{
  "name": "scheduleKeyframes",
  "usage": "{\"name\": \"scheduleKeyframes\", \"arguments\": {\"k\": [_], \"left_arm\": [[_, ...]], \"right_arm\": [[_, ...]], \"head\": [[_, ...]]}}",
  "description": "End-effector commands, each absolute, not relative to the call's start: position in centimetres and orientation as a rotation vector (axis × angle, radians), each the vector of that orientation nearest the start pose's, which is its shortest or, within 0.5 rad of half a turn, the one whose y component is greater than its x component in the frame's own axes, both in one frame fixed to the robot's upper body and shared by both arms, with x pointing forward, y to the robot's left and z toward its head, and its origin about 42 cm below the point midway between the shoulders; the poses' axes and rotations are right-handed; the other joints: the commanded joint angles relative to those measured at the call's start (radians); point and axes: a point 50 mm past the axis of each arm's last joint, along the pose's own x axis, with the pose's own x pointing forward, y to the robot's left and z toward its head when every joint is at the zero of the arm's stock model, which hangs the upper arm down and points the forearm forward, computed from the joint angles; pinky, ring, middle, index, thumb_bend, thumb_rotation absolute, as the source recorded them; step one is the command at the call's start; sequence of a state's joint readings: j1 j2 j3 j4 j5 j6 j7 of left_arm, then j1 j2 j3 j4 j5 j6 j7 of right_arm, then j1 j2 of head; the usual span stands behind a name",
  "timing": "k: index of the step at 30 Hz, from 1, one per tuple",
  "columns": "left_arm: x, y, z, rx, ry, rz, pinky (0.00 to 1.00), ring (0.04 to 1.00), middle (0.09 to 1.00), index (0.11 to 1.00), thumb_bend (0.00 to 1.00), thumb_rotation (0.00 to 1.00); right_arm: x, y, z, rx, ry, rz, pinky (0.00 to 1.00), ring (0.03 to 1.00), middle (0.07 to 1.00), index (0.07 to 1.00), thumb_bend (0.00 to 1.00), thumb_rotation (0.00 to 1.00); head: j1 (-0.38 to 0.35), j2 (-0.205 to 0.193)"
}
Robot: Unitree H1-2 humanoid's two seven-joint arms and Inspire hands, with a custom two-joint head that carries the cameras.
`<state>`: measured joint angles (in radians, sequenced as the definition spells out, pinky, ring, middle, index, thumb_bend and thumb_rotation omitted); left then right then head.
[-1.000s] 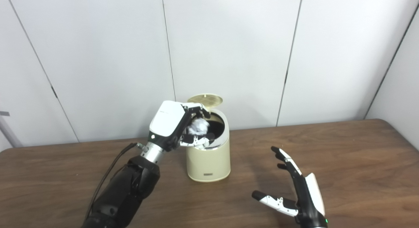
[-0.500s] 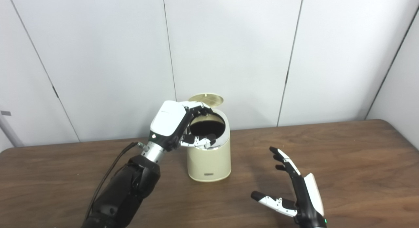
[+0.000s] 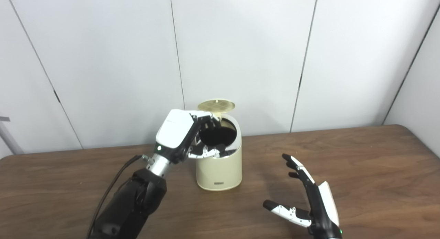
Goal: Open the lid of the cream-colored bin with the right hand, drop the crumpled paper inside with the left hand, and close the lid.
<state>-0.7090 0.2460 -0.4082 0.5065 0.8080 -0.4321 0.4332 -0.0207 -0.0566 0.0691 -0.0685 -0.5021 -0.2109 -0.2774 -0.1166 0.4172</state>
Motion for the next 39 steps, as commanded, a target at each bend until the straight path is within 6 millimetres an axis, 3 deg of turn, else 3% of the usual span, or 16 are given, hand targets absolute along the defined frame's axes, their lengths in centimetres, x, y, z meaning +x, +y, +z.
{"name": "scheduleKeyframes", "arguments": {"k": [1, 19, 25, 31, 39], "left_arm": [[45.8, 14.7, 24.5, 0.991, -0.957, -0.204, 0.38, 0.436, 0.491, 0.527, 0.94, 0.26], [43.0, 17.0, 24.5, 0.909, -0.981, -0.128, 0.37, 0.417, 0.477, 0.517, 0.89, 0.21], [42.2, 17.5, 24.8, 0.798, -0.970, -0.103, 0.35, 0.401, 0.457, 0.483, 0.87, 0.19], [39.2, 20.2, 23.9, 0.583, -0.867, -0.043, 0.32, 0.383, 0.435, 0.450, 0.78, 0.26], [34.7, 23.9, 21.5, 0.408, -0.760, 0.004, 0.36, 0.436, 0.482, 0.483, 0.78, 0.29]], "right_arm": [[28.0, -20.1, 12.8, -0.474, -0.359, -0.142, 0.76, 0.852, 0.881, 0.858, 0.86, 0.60], [28.2, -20.5, 12.5, -0.462, -0.355, -0.136, 0.76, 0.857, 0.883, 0.863, 0.86, 0.58], [28.0, -20.6, 12.5, -0.467, -0.358, -0.140, 0.76, 0.854, 0.881, 0.861, 0.85, 0.59], [28.1, -21.0, 12.6, -0.467, -0.365, -0.137, 0.77, 0.856, 0.879, 0.863, 0.84, 0.58], [28.4, -21.5, 12.4, -0.482, -0.364, -0.144, 0.75, 0.843, 0.870, 0.853, 0.86, 0.61]], "head": [[-0.001, 0.000], [0.012, -0.006], [0.015, -0.001], [0.024, -0.001], [0.037, -0.005]]}}
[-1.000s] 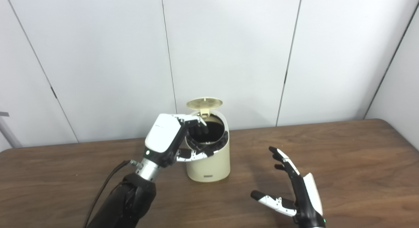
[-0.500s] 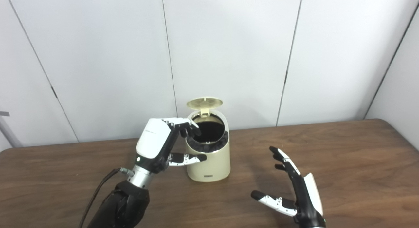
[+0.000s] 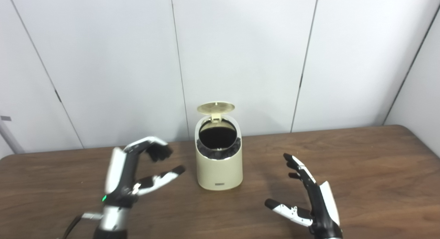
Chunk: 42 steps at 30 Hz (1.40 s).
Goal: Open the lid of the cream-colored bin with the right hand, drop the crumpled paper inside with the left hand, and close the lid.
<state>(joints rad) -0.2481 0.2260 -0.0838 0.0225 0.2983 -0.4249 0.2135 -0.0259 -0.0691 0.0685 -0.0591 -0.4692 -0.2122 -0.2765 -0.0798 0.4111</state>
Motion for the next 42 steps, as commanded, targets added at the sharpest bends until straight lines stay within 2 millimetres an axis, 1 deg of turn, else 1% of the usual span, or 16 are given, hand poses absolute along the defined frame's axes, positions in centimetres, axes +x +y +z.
{"name": "scheduleKeyframes", "arguments": {"k": [1, 4, 7, 9, 11, 18, 23, 27, 28, 29, 32, 34, 35, 36, 40, 42], "left_arm": [[34.4, 24.1, 21.3, 0.403, -0.752, 0.006, 0.37, 0.442, 0.488, 0.491, 0.78, 0.29], [34.1, 24.3, 21.1, 0.397, -0.744, 0.007, 0.37, 0.446, 0.492, 0.496, 0.77, 0.30], [32.3, 26.1, 18.8, 0.362, -0.665, 0.036, 0.40, 0.466, 0.508, 0.514, 0.75, 0.25], [31.6, 26.7, 17.8, 0.347, -0.620, 0.054, 0.41, 0.480, 0.518, 0.526, 0.74, 0.26], [31.2, 27.0, 17.3, 0.338, -0.596, 0.063, 0.41, 0.495, 0.530, 0.538, 0.75, 0.28], [30.5, 27.3, 15.4, 0.308, -0.535, 0.101, 0.42, 0.513, 0.552, 0.556, 0.71, 0.29], [30.7, 27.2, 14.5, 0.295, -0.511, 0.107, 0.42, 0.513, 0.553, 0.556, 0.68, 0.28], [30.8, 26.9, 13.9, 0.271, -0.486, 0.099, 0.43, 0.519, 0.559, 0.560, 0.69, 0.30], [30.7, 26.8, 13.8, 0.269, -0.483, 0.097, 0.43, 0.521, 0.560, 0.560, 0.69, 0.30], [30.7, 26.7, 13.7, 0.268, -0.481, 0.094, 0.43, 0.520, 0.558, 0.561, 0.67, 0.30], [30.8, 26.5, 13.6, 0.267, -0.479, 0.091, 0.43, 0.518, 0.557, 0.560, 0.66, 0.29], [30.8, 26.3, 13.5, 0.263, -0.466, 0.089, 0.43, 0.515, 0.555, 0.557, 0.68, 0.28], [30.9, 26.3, 13.5, 0.262, -0.463, 0.089, 0.43, 0.514, 0.554, 0.556, 0.68, 0.28], [30.9, 26.2, 13.4, 0.258, -0.460, 0.087, 0.43, 0.514, 0.554, 0.555, 0.69, 0.27], [31.0, 26.0, 13.2, 0.255, -0.451, 0.084, 0.43, 0.516, 0.555, 0.553, 0.70, 0.27], [31.1, 25.9, 13.2, 0.250, -0.446, 0.080, 0.43, 0.519, 0.557, 0.552, 0.70, 0.26]], "right_arm": [[28.4, -21.6, 12.4, -0.482, -0.363, -0.144, 0.75, 0.842, 0.869, 0.852, 0.87, 0.62], [28.4, -21.6, 12.4, -0.482, -0.362, -0.145, 0.74, 0.842, 0.869, 0.851, 0.87, 0.63], [28.4, -21.9, 12.4, -0.480, -0.363, -0.144, 0.75, 0.845, 0.871, 0.850, 0.88, 0.64], [28.4, -22.2, 12.4, -0.481, -0.365, -0.142, 0.76, 0.850, 0.873, 0.852, 0.87, 0.63], [28.3, -22.3, 12.4, -0.487, -0.362, -0.143, 0.77, 0.852, 0.876, 0.856, 0.87, 0.64], [28.2, -23.1, 12.5, -0.485, -0.379, -0.144, 0.77, 0.854, 0.880, 0.860, 0.87, 0.62], [28.7, -23.8, 13.9, -0.547, -0.432, -0.162, 0.75, 0.841, 0.868, 0.872, 0.87, 0.66], [29.3, -24.5, 15.1, -0.601, -0.464, -0.171, 0.80, 0.862, 0.876, 0.871, 0.86, 0.67], [29.7, -24.8, 15.7, -0.622, -0.477, -0.181, 0.80, 0.863, 0.877, 0.869, 0.86, 0.67], [30.2, -25.2, 16.2, -0.643, -0.494, -0.192, 0.77, 0.845, 0.869, 0.861, 0.88, 0.69], [31.2, -25.9, 17.1, -0.684, -0.526, -0.206, 0.77, 0.843, 0.867, 0.865, 0.89, 0.71], [32.8, -26.8, 18.9, -0.767, -0.585, -0.217, 0.75, 0.843, 0.875, 0.881, 0.89, 0.75], [33.3, -27.0, 19.5, -0.787, -0.607, -0.220, 0.74, 0.843, 0.877, 0.883, 0.88, 0.76], [34.0, -27.0, 20.8, -0.809, -0.636, -0.226, 0.74, 0.842, 0.877, 0.884, 0.88, 0.75], [35.5, -26.0, 26.0, -0.870, -0.702, -0.238, 0.73, 0.845, 0.877, 0.878, 0.89, 0.71], [36.1, -25.1, 29.3, -0.895, -0.748, -0.229, 0.72, 0.844, 0.875, 0.871, 0.89, 0.69]], "head": [[0.001, 0.001], [0.001, 0.001], [0.004, -0.001], [0.006, 0.000], [0.006, 0.000], [0.012, 0.001], [0.007, 0.004], [0.007, 0.005], [0.006, 0.007], [0.005, 0.008], [0.004, 0.009], [0.005, 0.010], [0.005, 0.009], [0.003, 0.010], [0.001, 0.009], [0.002, 0.008]]}}
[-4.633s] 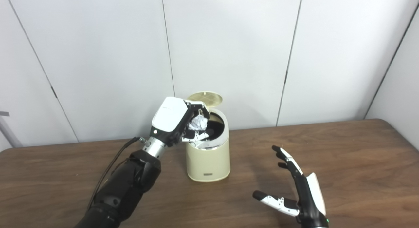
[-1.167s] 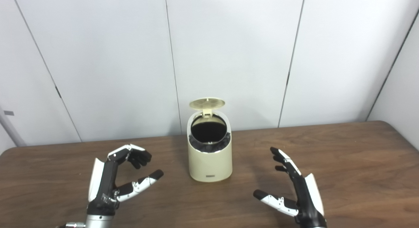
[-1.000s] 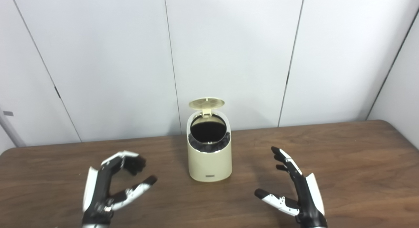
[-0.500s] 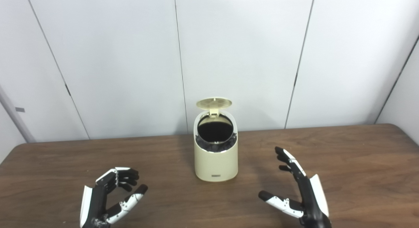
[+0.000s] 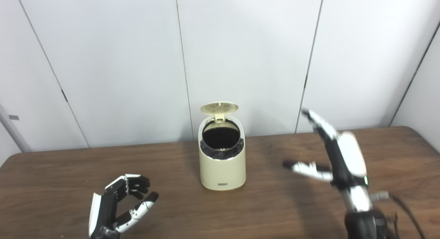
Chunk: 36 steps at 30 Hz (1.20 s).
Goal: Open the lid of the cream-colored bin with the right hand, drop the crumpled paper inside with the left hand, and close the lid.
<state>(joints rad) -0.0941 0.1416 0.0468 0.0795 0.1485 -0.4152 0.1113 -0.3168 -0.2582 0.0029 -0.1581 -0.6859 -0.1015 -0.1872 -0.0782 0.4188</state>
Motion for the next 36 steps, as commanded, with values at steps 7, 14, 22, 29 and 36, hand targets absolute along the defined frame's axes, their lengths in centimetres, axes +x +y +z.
{"name": "scheduleKeyframes", "arguments": {"k": [7, 14, 22, 29, 36], "left_arm": [[31.2, 25.4, 13.1, 0.246, -0.438, 0.078, 0.43, 0.521, 0.558, 0.549, 0.72, 0.27], [31.3, 24.7, 13.0, 0.241, -0.435, 0.073, 0.43, 0.519, 0.555, 0.545, 0.74, 0.29], [31.4, 24.2, 12.8, 0.239, -0.427, 0.071, 0.42, 0.518, 0.551, 0.540, 0.75, 0.29], [31.4, 23.9, 12.8, 0.243, -0.419, 0.071, 0.43, 0.520, 0.551, 0.540, 0.75, 0.28], [31.4, 23.5, 12.8, 0.248, -0.418, 0.067, 0.41, 0.504, 0.540, 0.528, 0.76, 0.27]], "right_arm": [[38.0, -23.1, 35.7, -0.949, -0.795, -0.197, 0.69, 0.842, 0.870, 0.869, 0.93, 0.65], [40.1, -21.5, 38.0, -1.052, -0.787, -0.140, 0.65, 0.832, 0.868, 0.857, 0.96, 0.64], [42.0, -18.7, 39.1, -1.182, -0.755, -0.062, 0.65, 0.820, 0.858, 0.862, 1.00, 0.73], [43.1, -16.3, 40.5, -1.301, -0.722, 0.044, 0.67, 0.814, 0.843, 0.857, 0.98, 0.68], [45.0, -15.5, 40.2, -1.367, -0.675, 0.127, 0.68, 0.785, 0.814, 0.827, 0.99, 0.66]], "head": [[0.015, -0.003], [0.026, -0.006], [0.033, -0.013], [0.035, -0.012], [0.040, -0.015]]}}
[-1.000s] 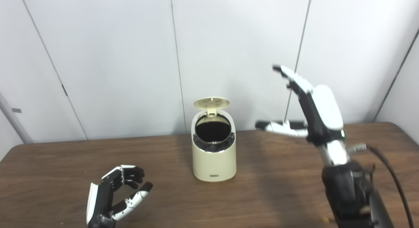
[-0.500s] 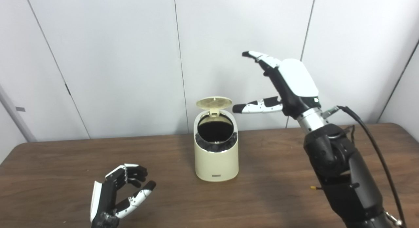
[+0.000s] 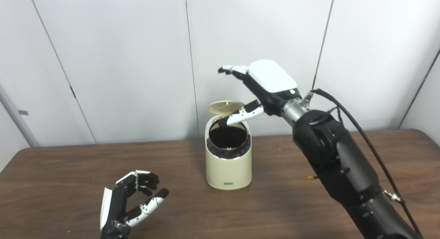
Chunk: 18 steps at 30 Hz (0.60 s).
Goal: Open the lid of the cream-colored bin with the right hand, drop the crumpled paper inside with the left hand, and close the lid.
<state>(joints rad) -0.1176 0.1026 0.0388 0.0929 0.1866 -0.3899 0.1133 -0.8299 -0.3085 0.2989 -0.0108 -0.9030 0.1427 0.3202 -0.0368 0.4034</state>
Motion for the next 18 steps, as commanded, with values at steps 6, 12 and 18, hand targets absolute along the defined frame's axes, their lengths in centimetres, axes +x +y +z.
{"name": "scheduleKeyframes", "arguments": {"k": [6, 12, 18], "left_arm": [[31.4, 23.4, 12.5, 0.259, -0.405, 0.057, 0.40, 0.496, 0.544, 0.532, 0.75, 0.26], [31.4, 23.4, 12.4, 0.246, -0.405, 0.058, 0.40, 0.493, 0.541, 0.532, 0.76, 0.26], [31.4, 23.4, 12.4, 0.247, -0.396, 0.061, 0.40, 0.492, 0.539, 0.530, 0.77, 0.27]], "right_arm": [[46.1, -14.9, 39.8, -1.369, -0.612, 0.166, 0.67, 0.802, 0.821, 0.829, 0.96, 0.62], [46.6, -14.5, 39.5, -1.396, -0.552, 0.206, 0.68, 0.812, 0.830, 0.843, 0.95, 0.65], [46.2, -14.8, 38.9, -1.431, -0.503, 0.229, 0.70, 0.826, 0.836, 0.846, 0.95, 0.68]], "head": [[0.002, -0.002], [0.002, 0.002], [0.000, 0.003]]}}
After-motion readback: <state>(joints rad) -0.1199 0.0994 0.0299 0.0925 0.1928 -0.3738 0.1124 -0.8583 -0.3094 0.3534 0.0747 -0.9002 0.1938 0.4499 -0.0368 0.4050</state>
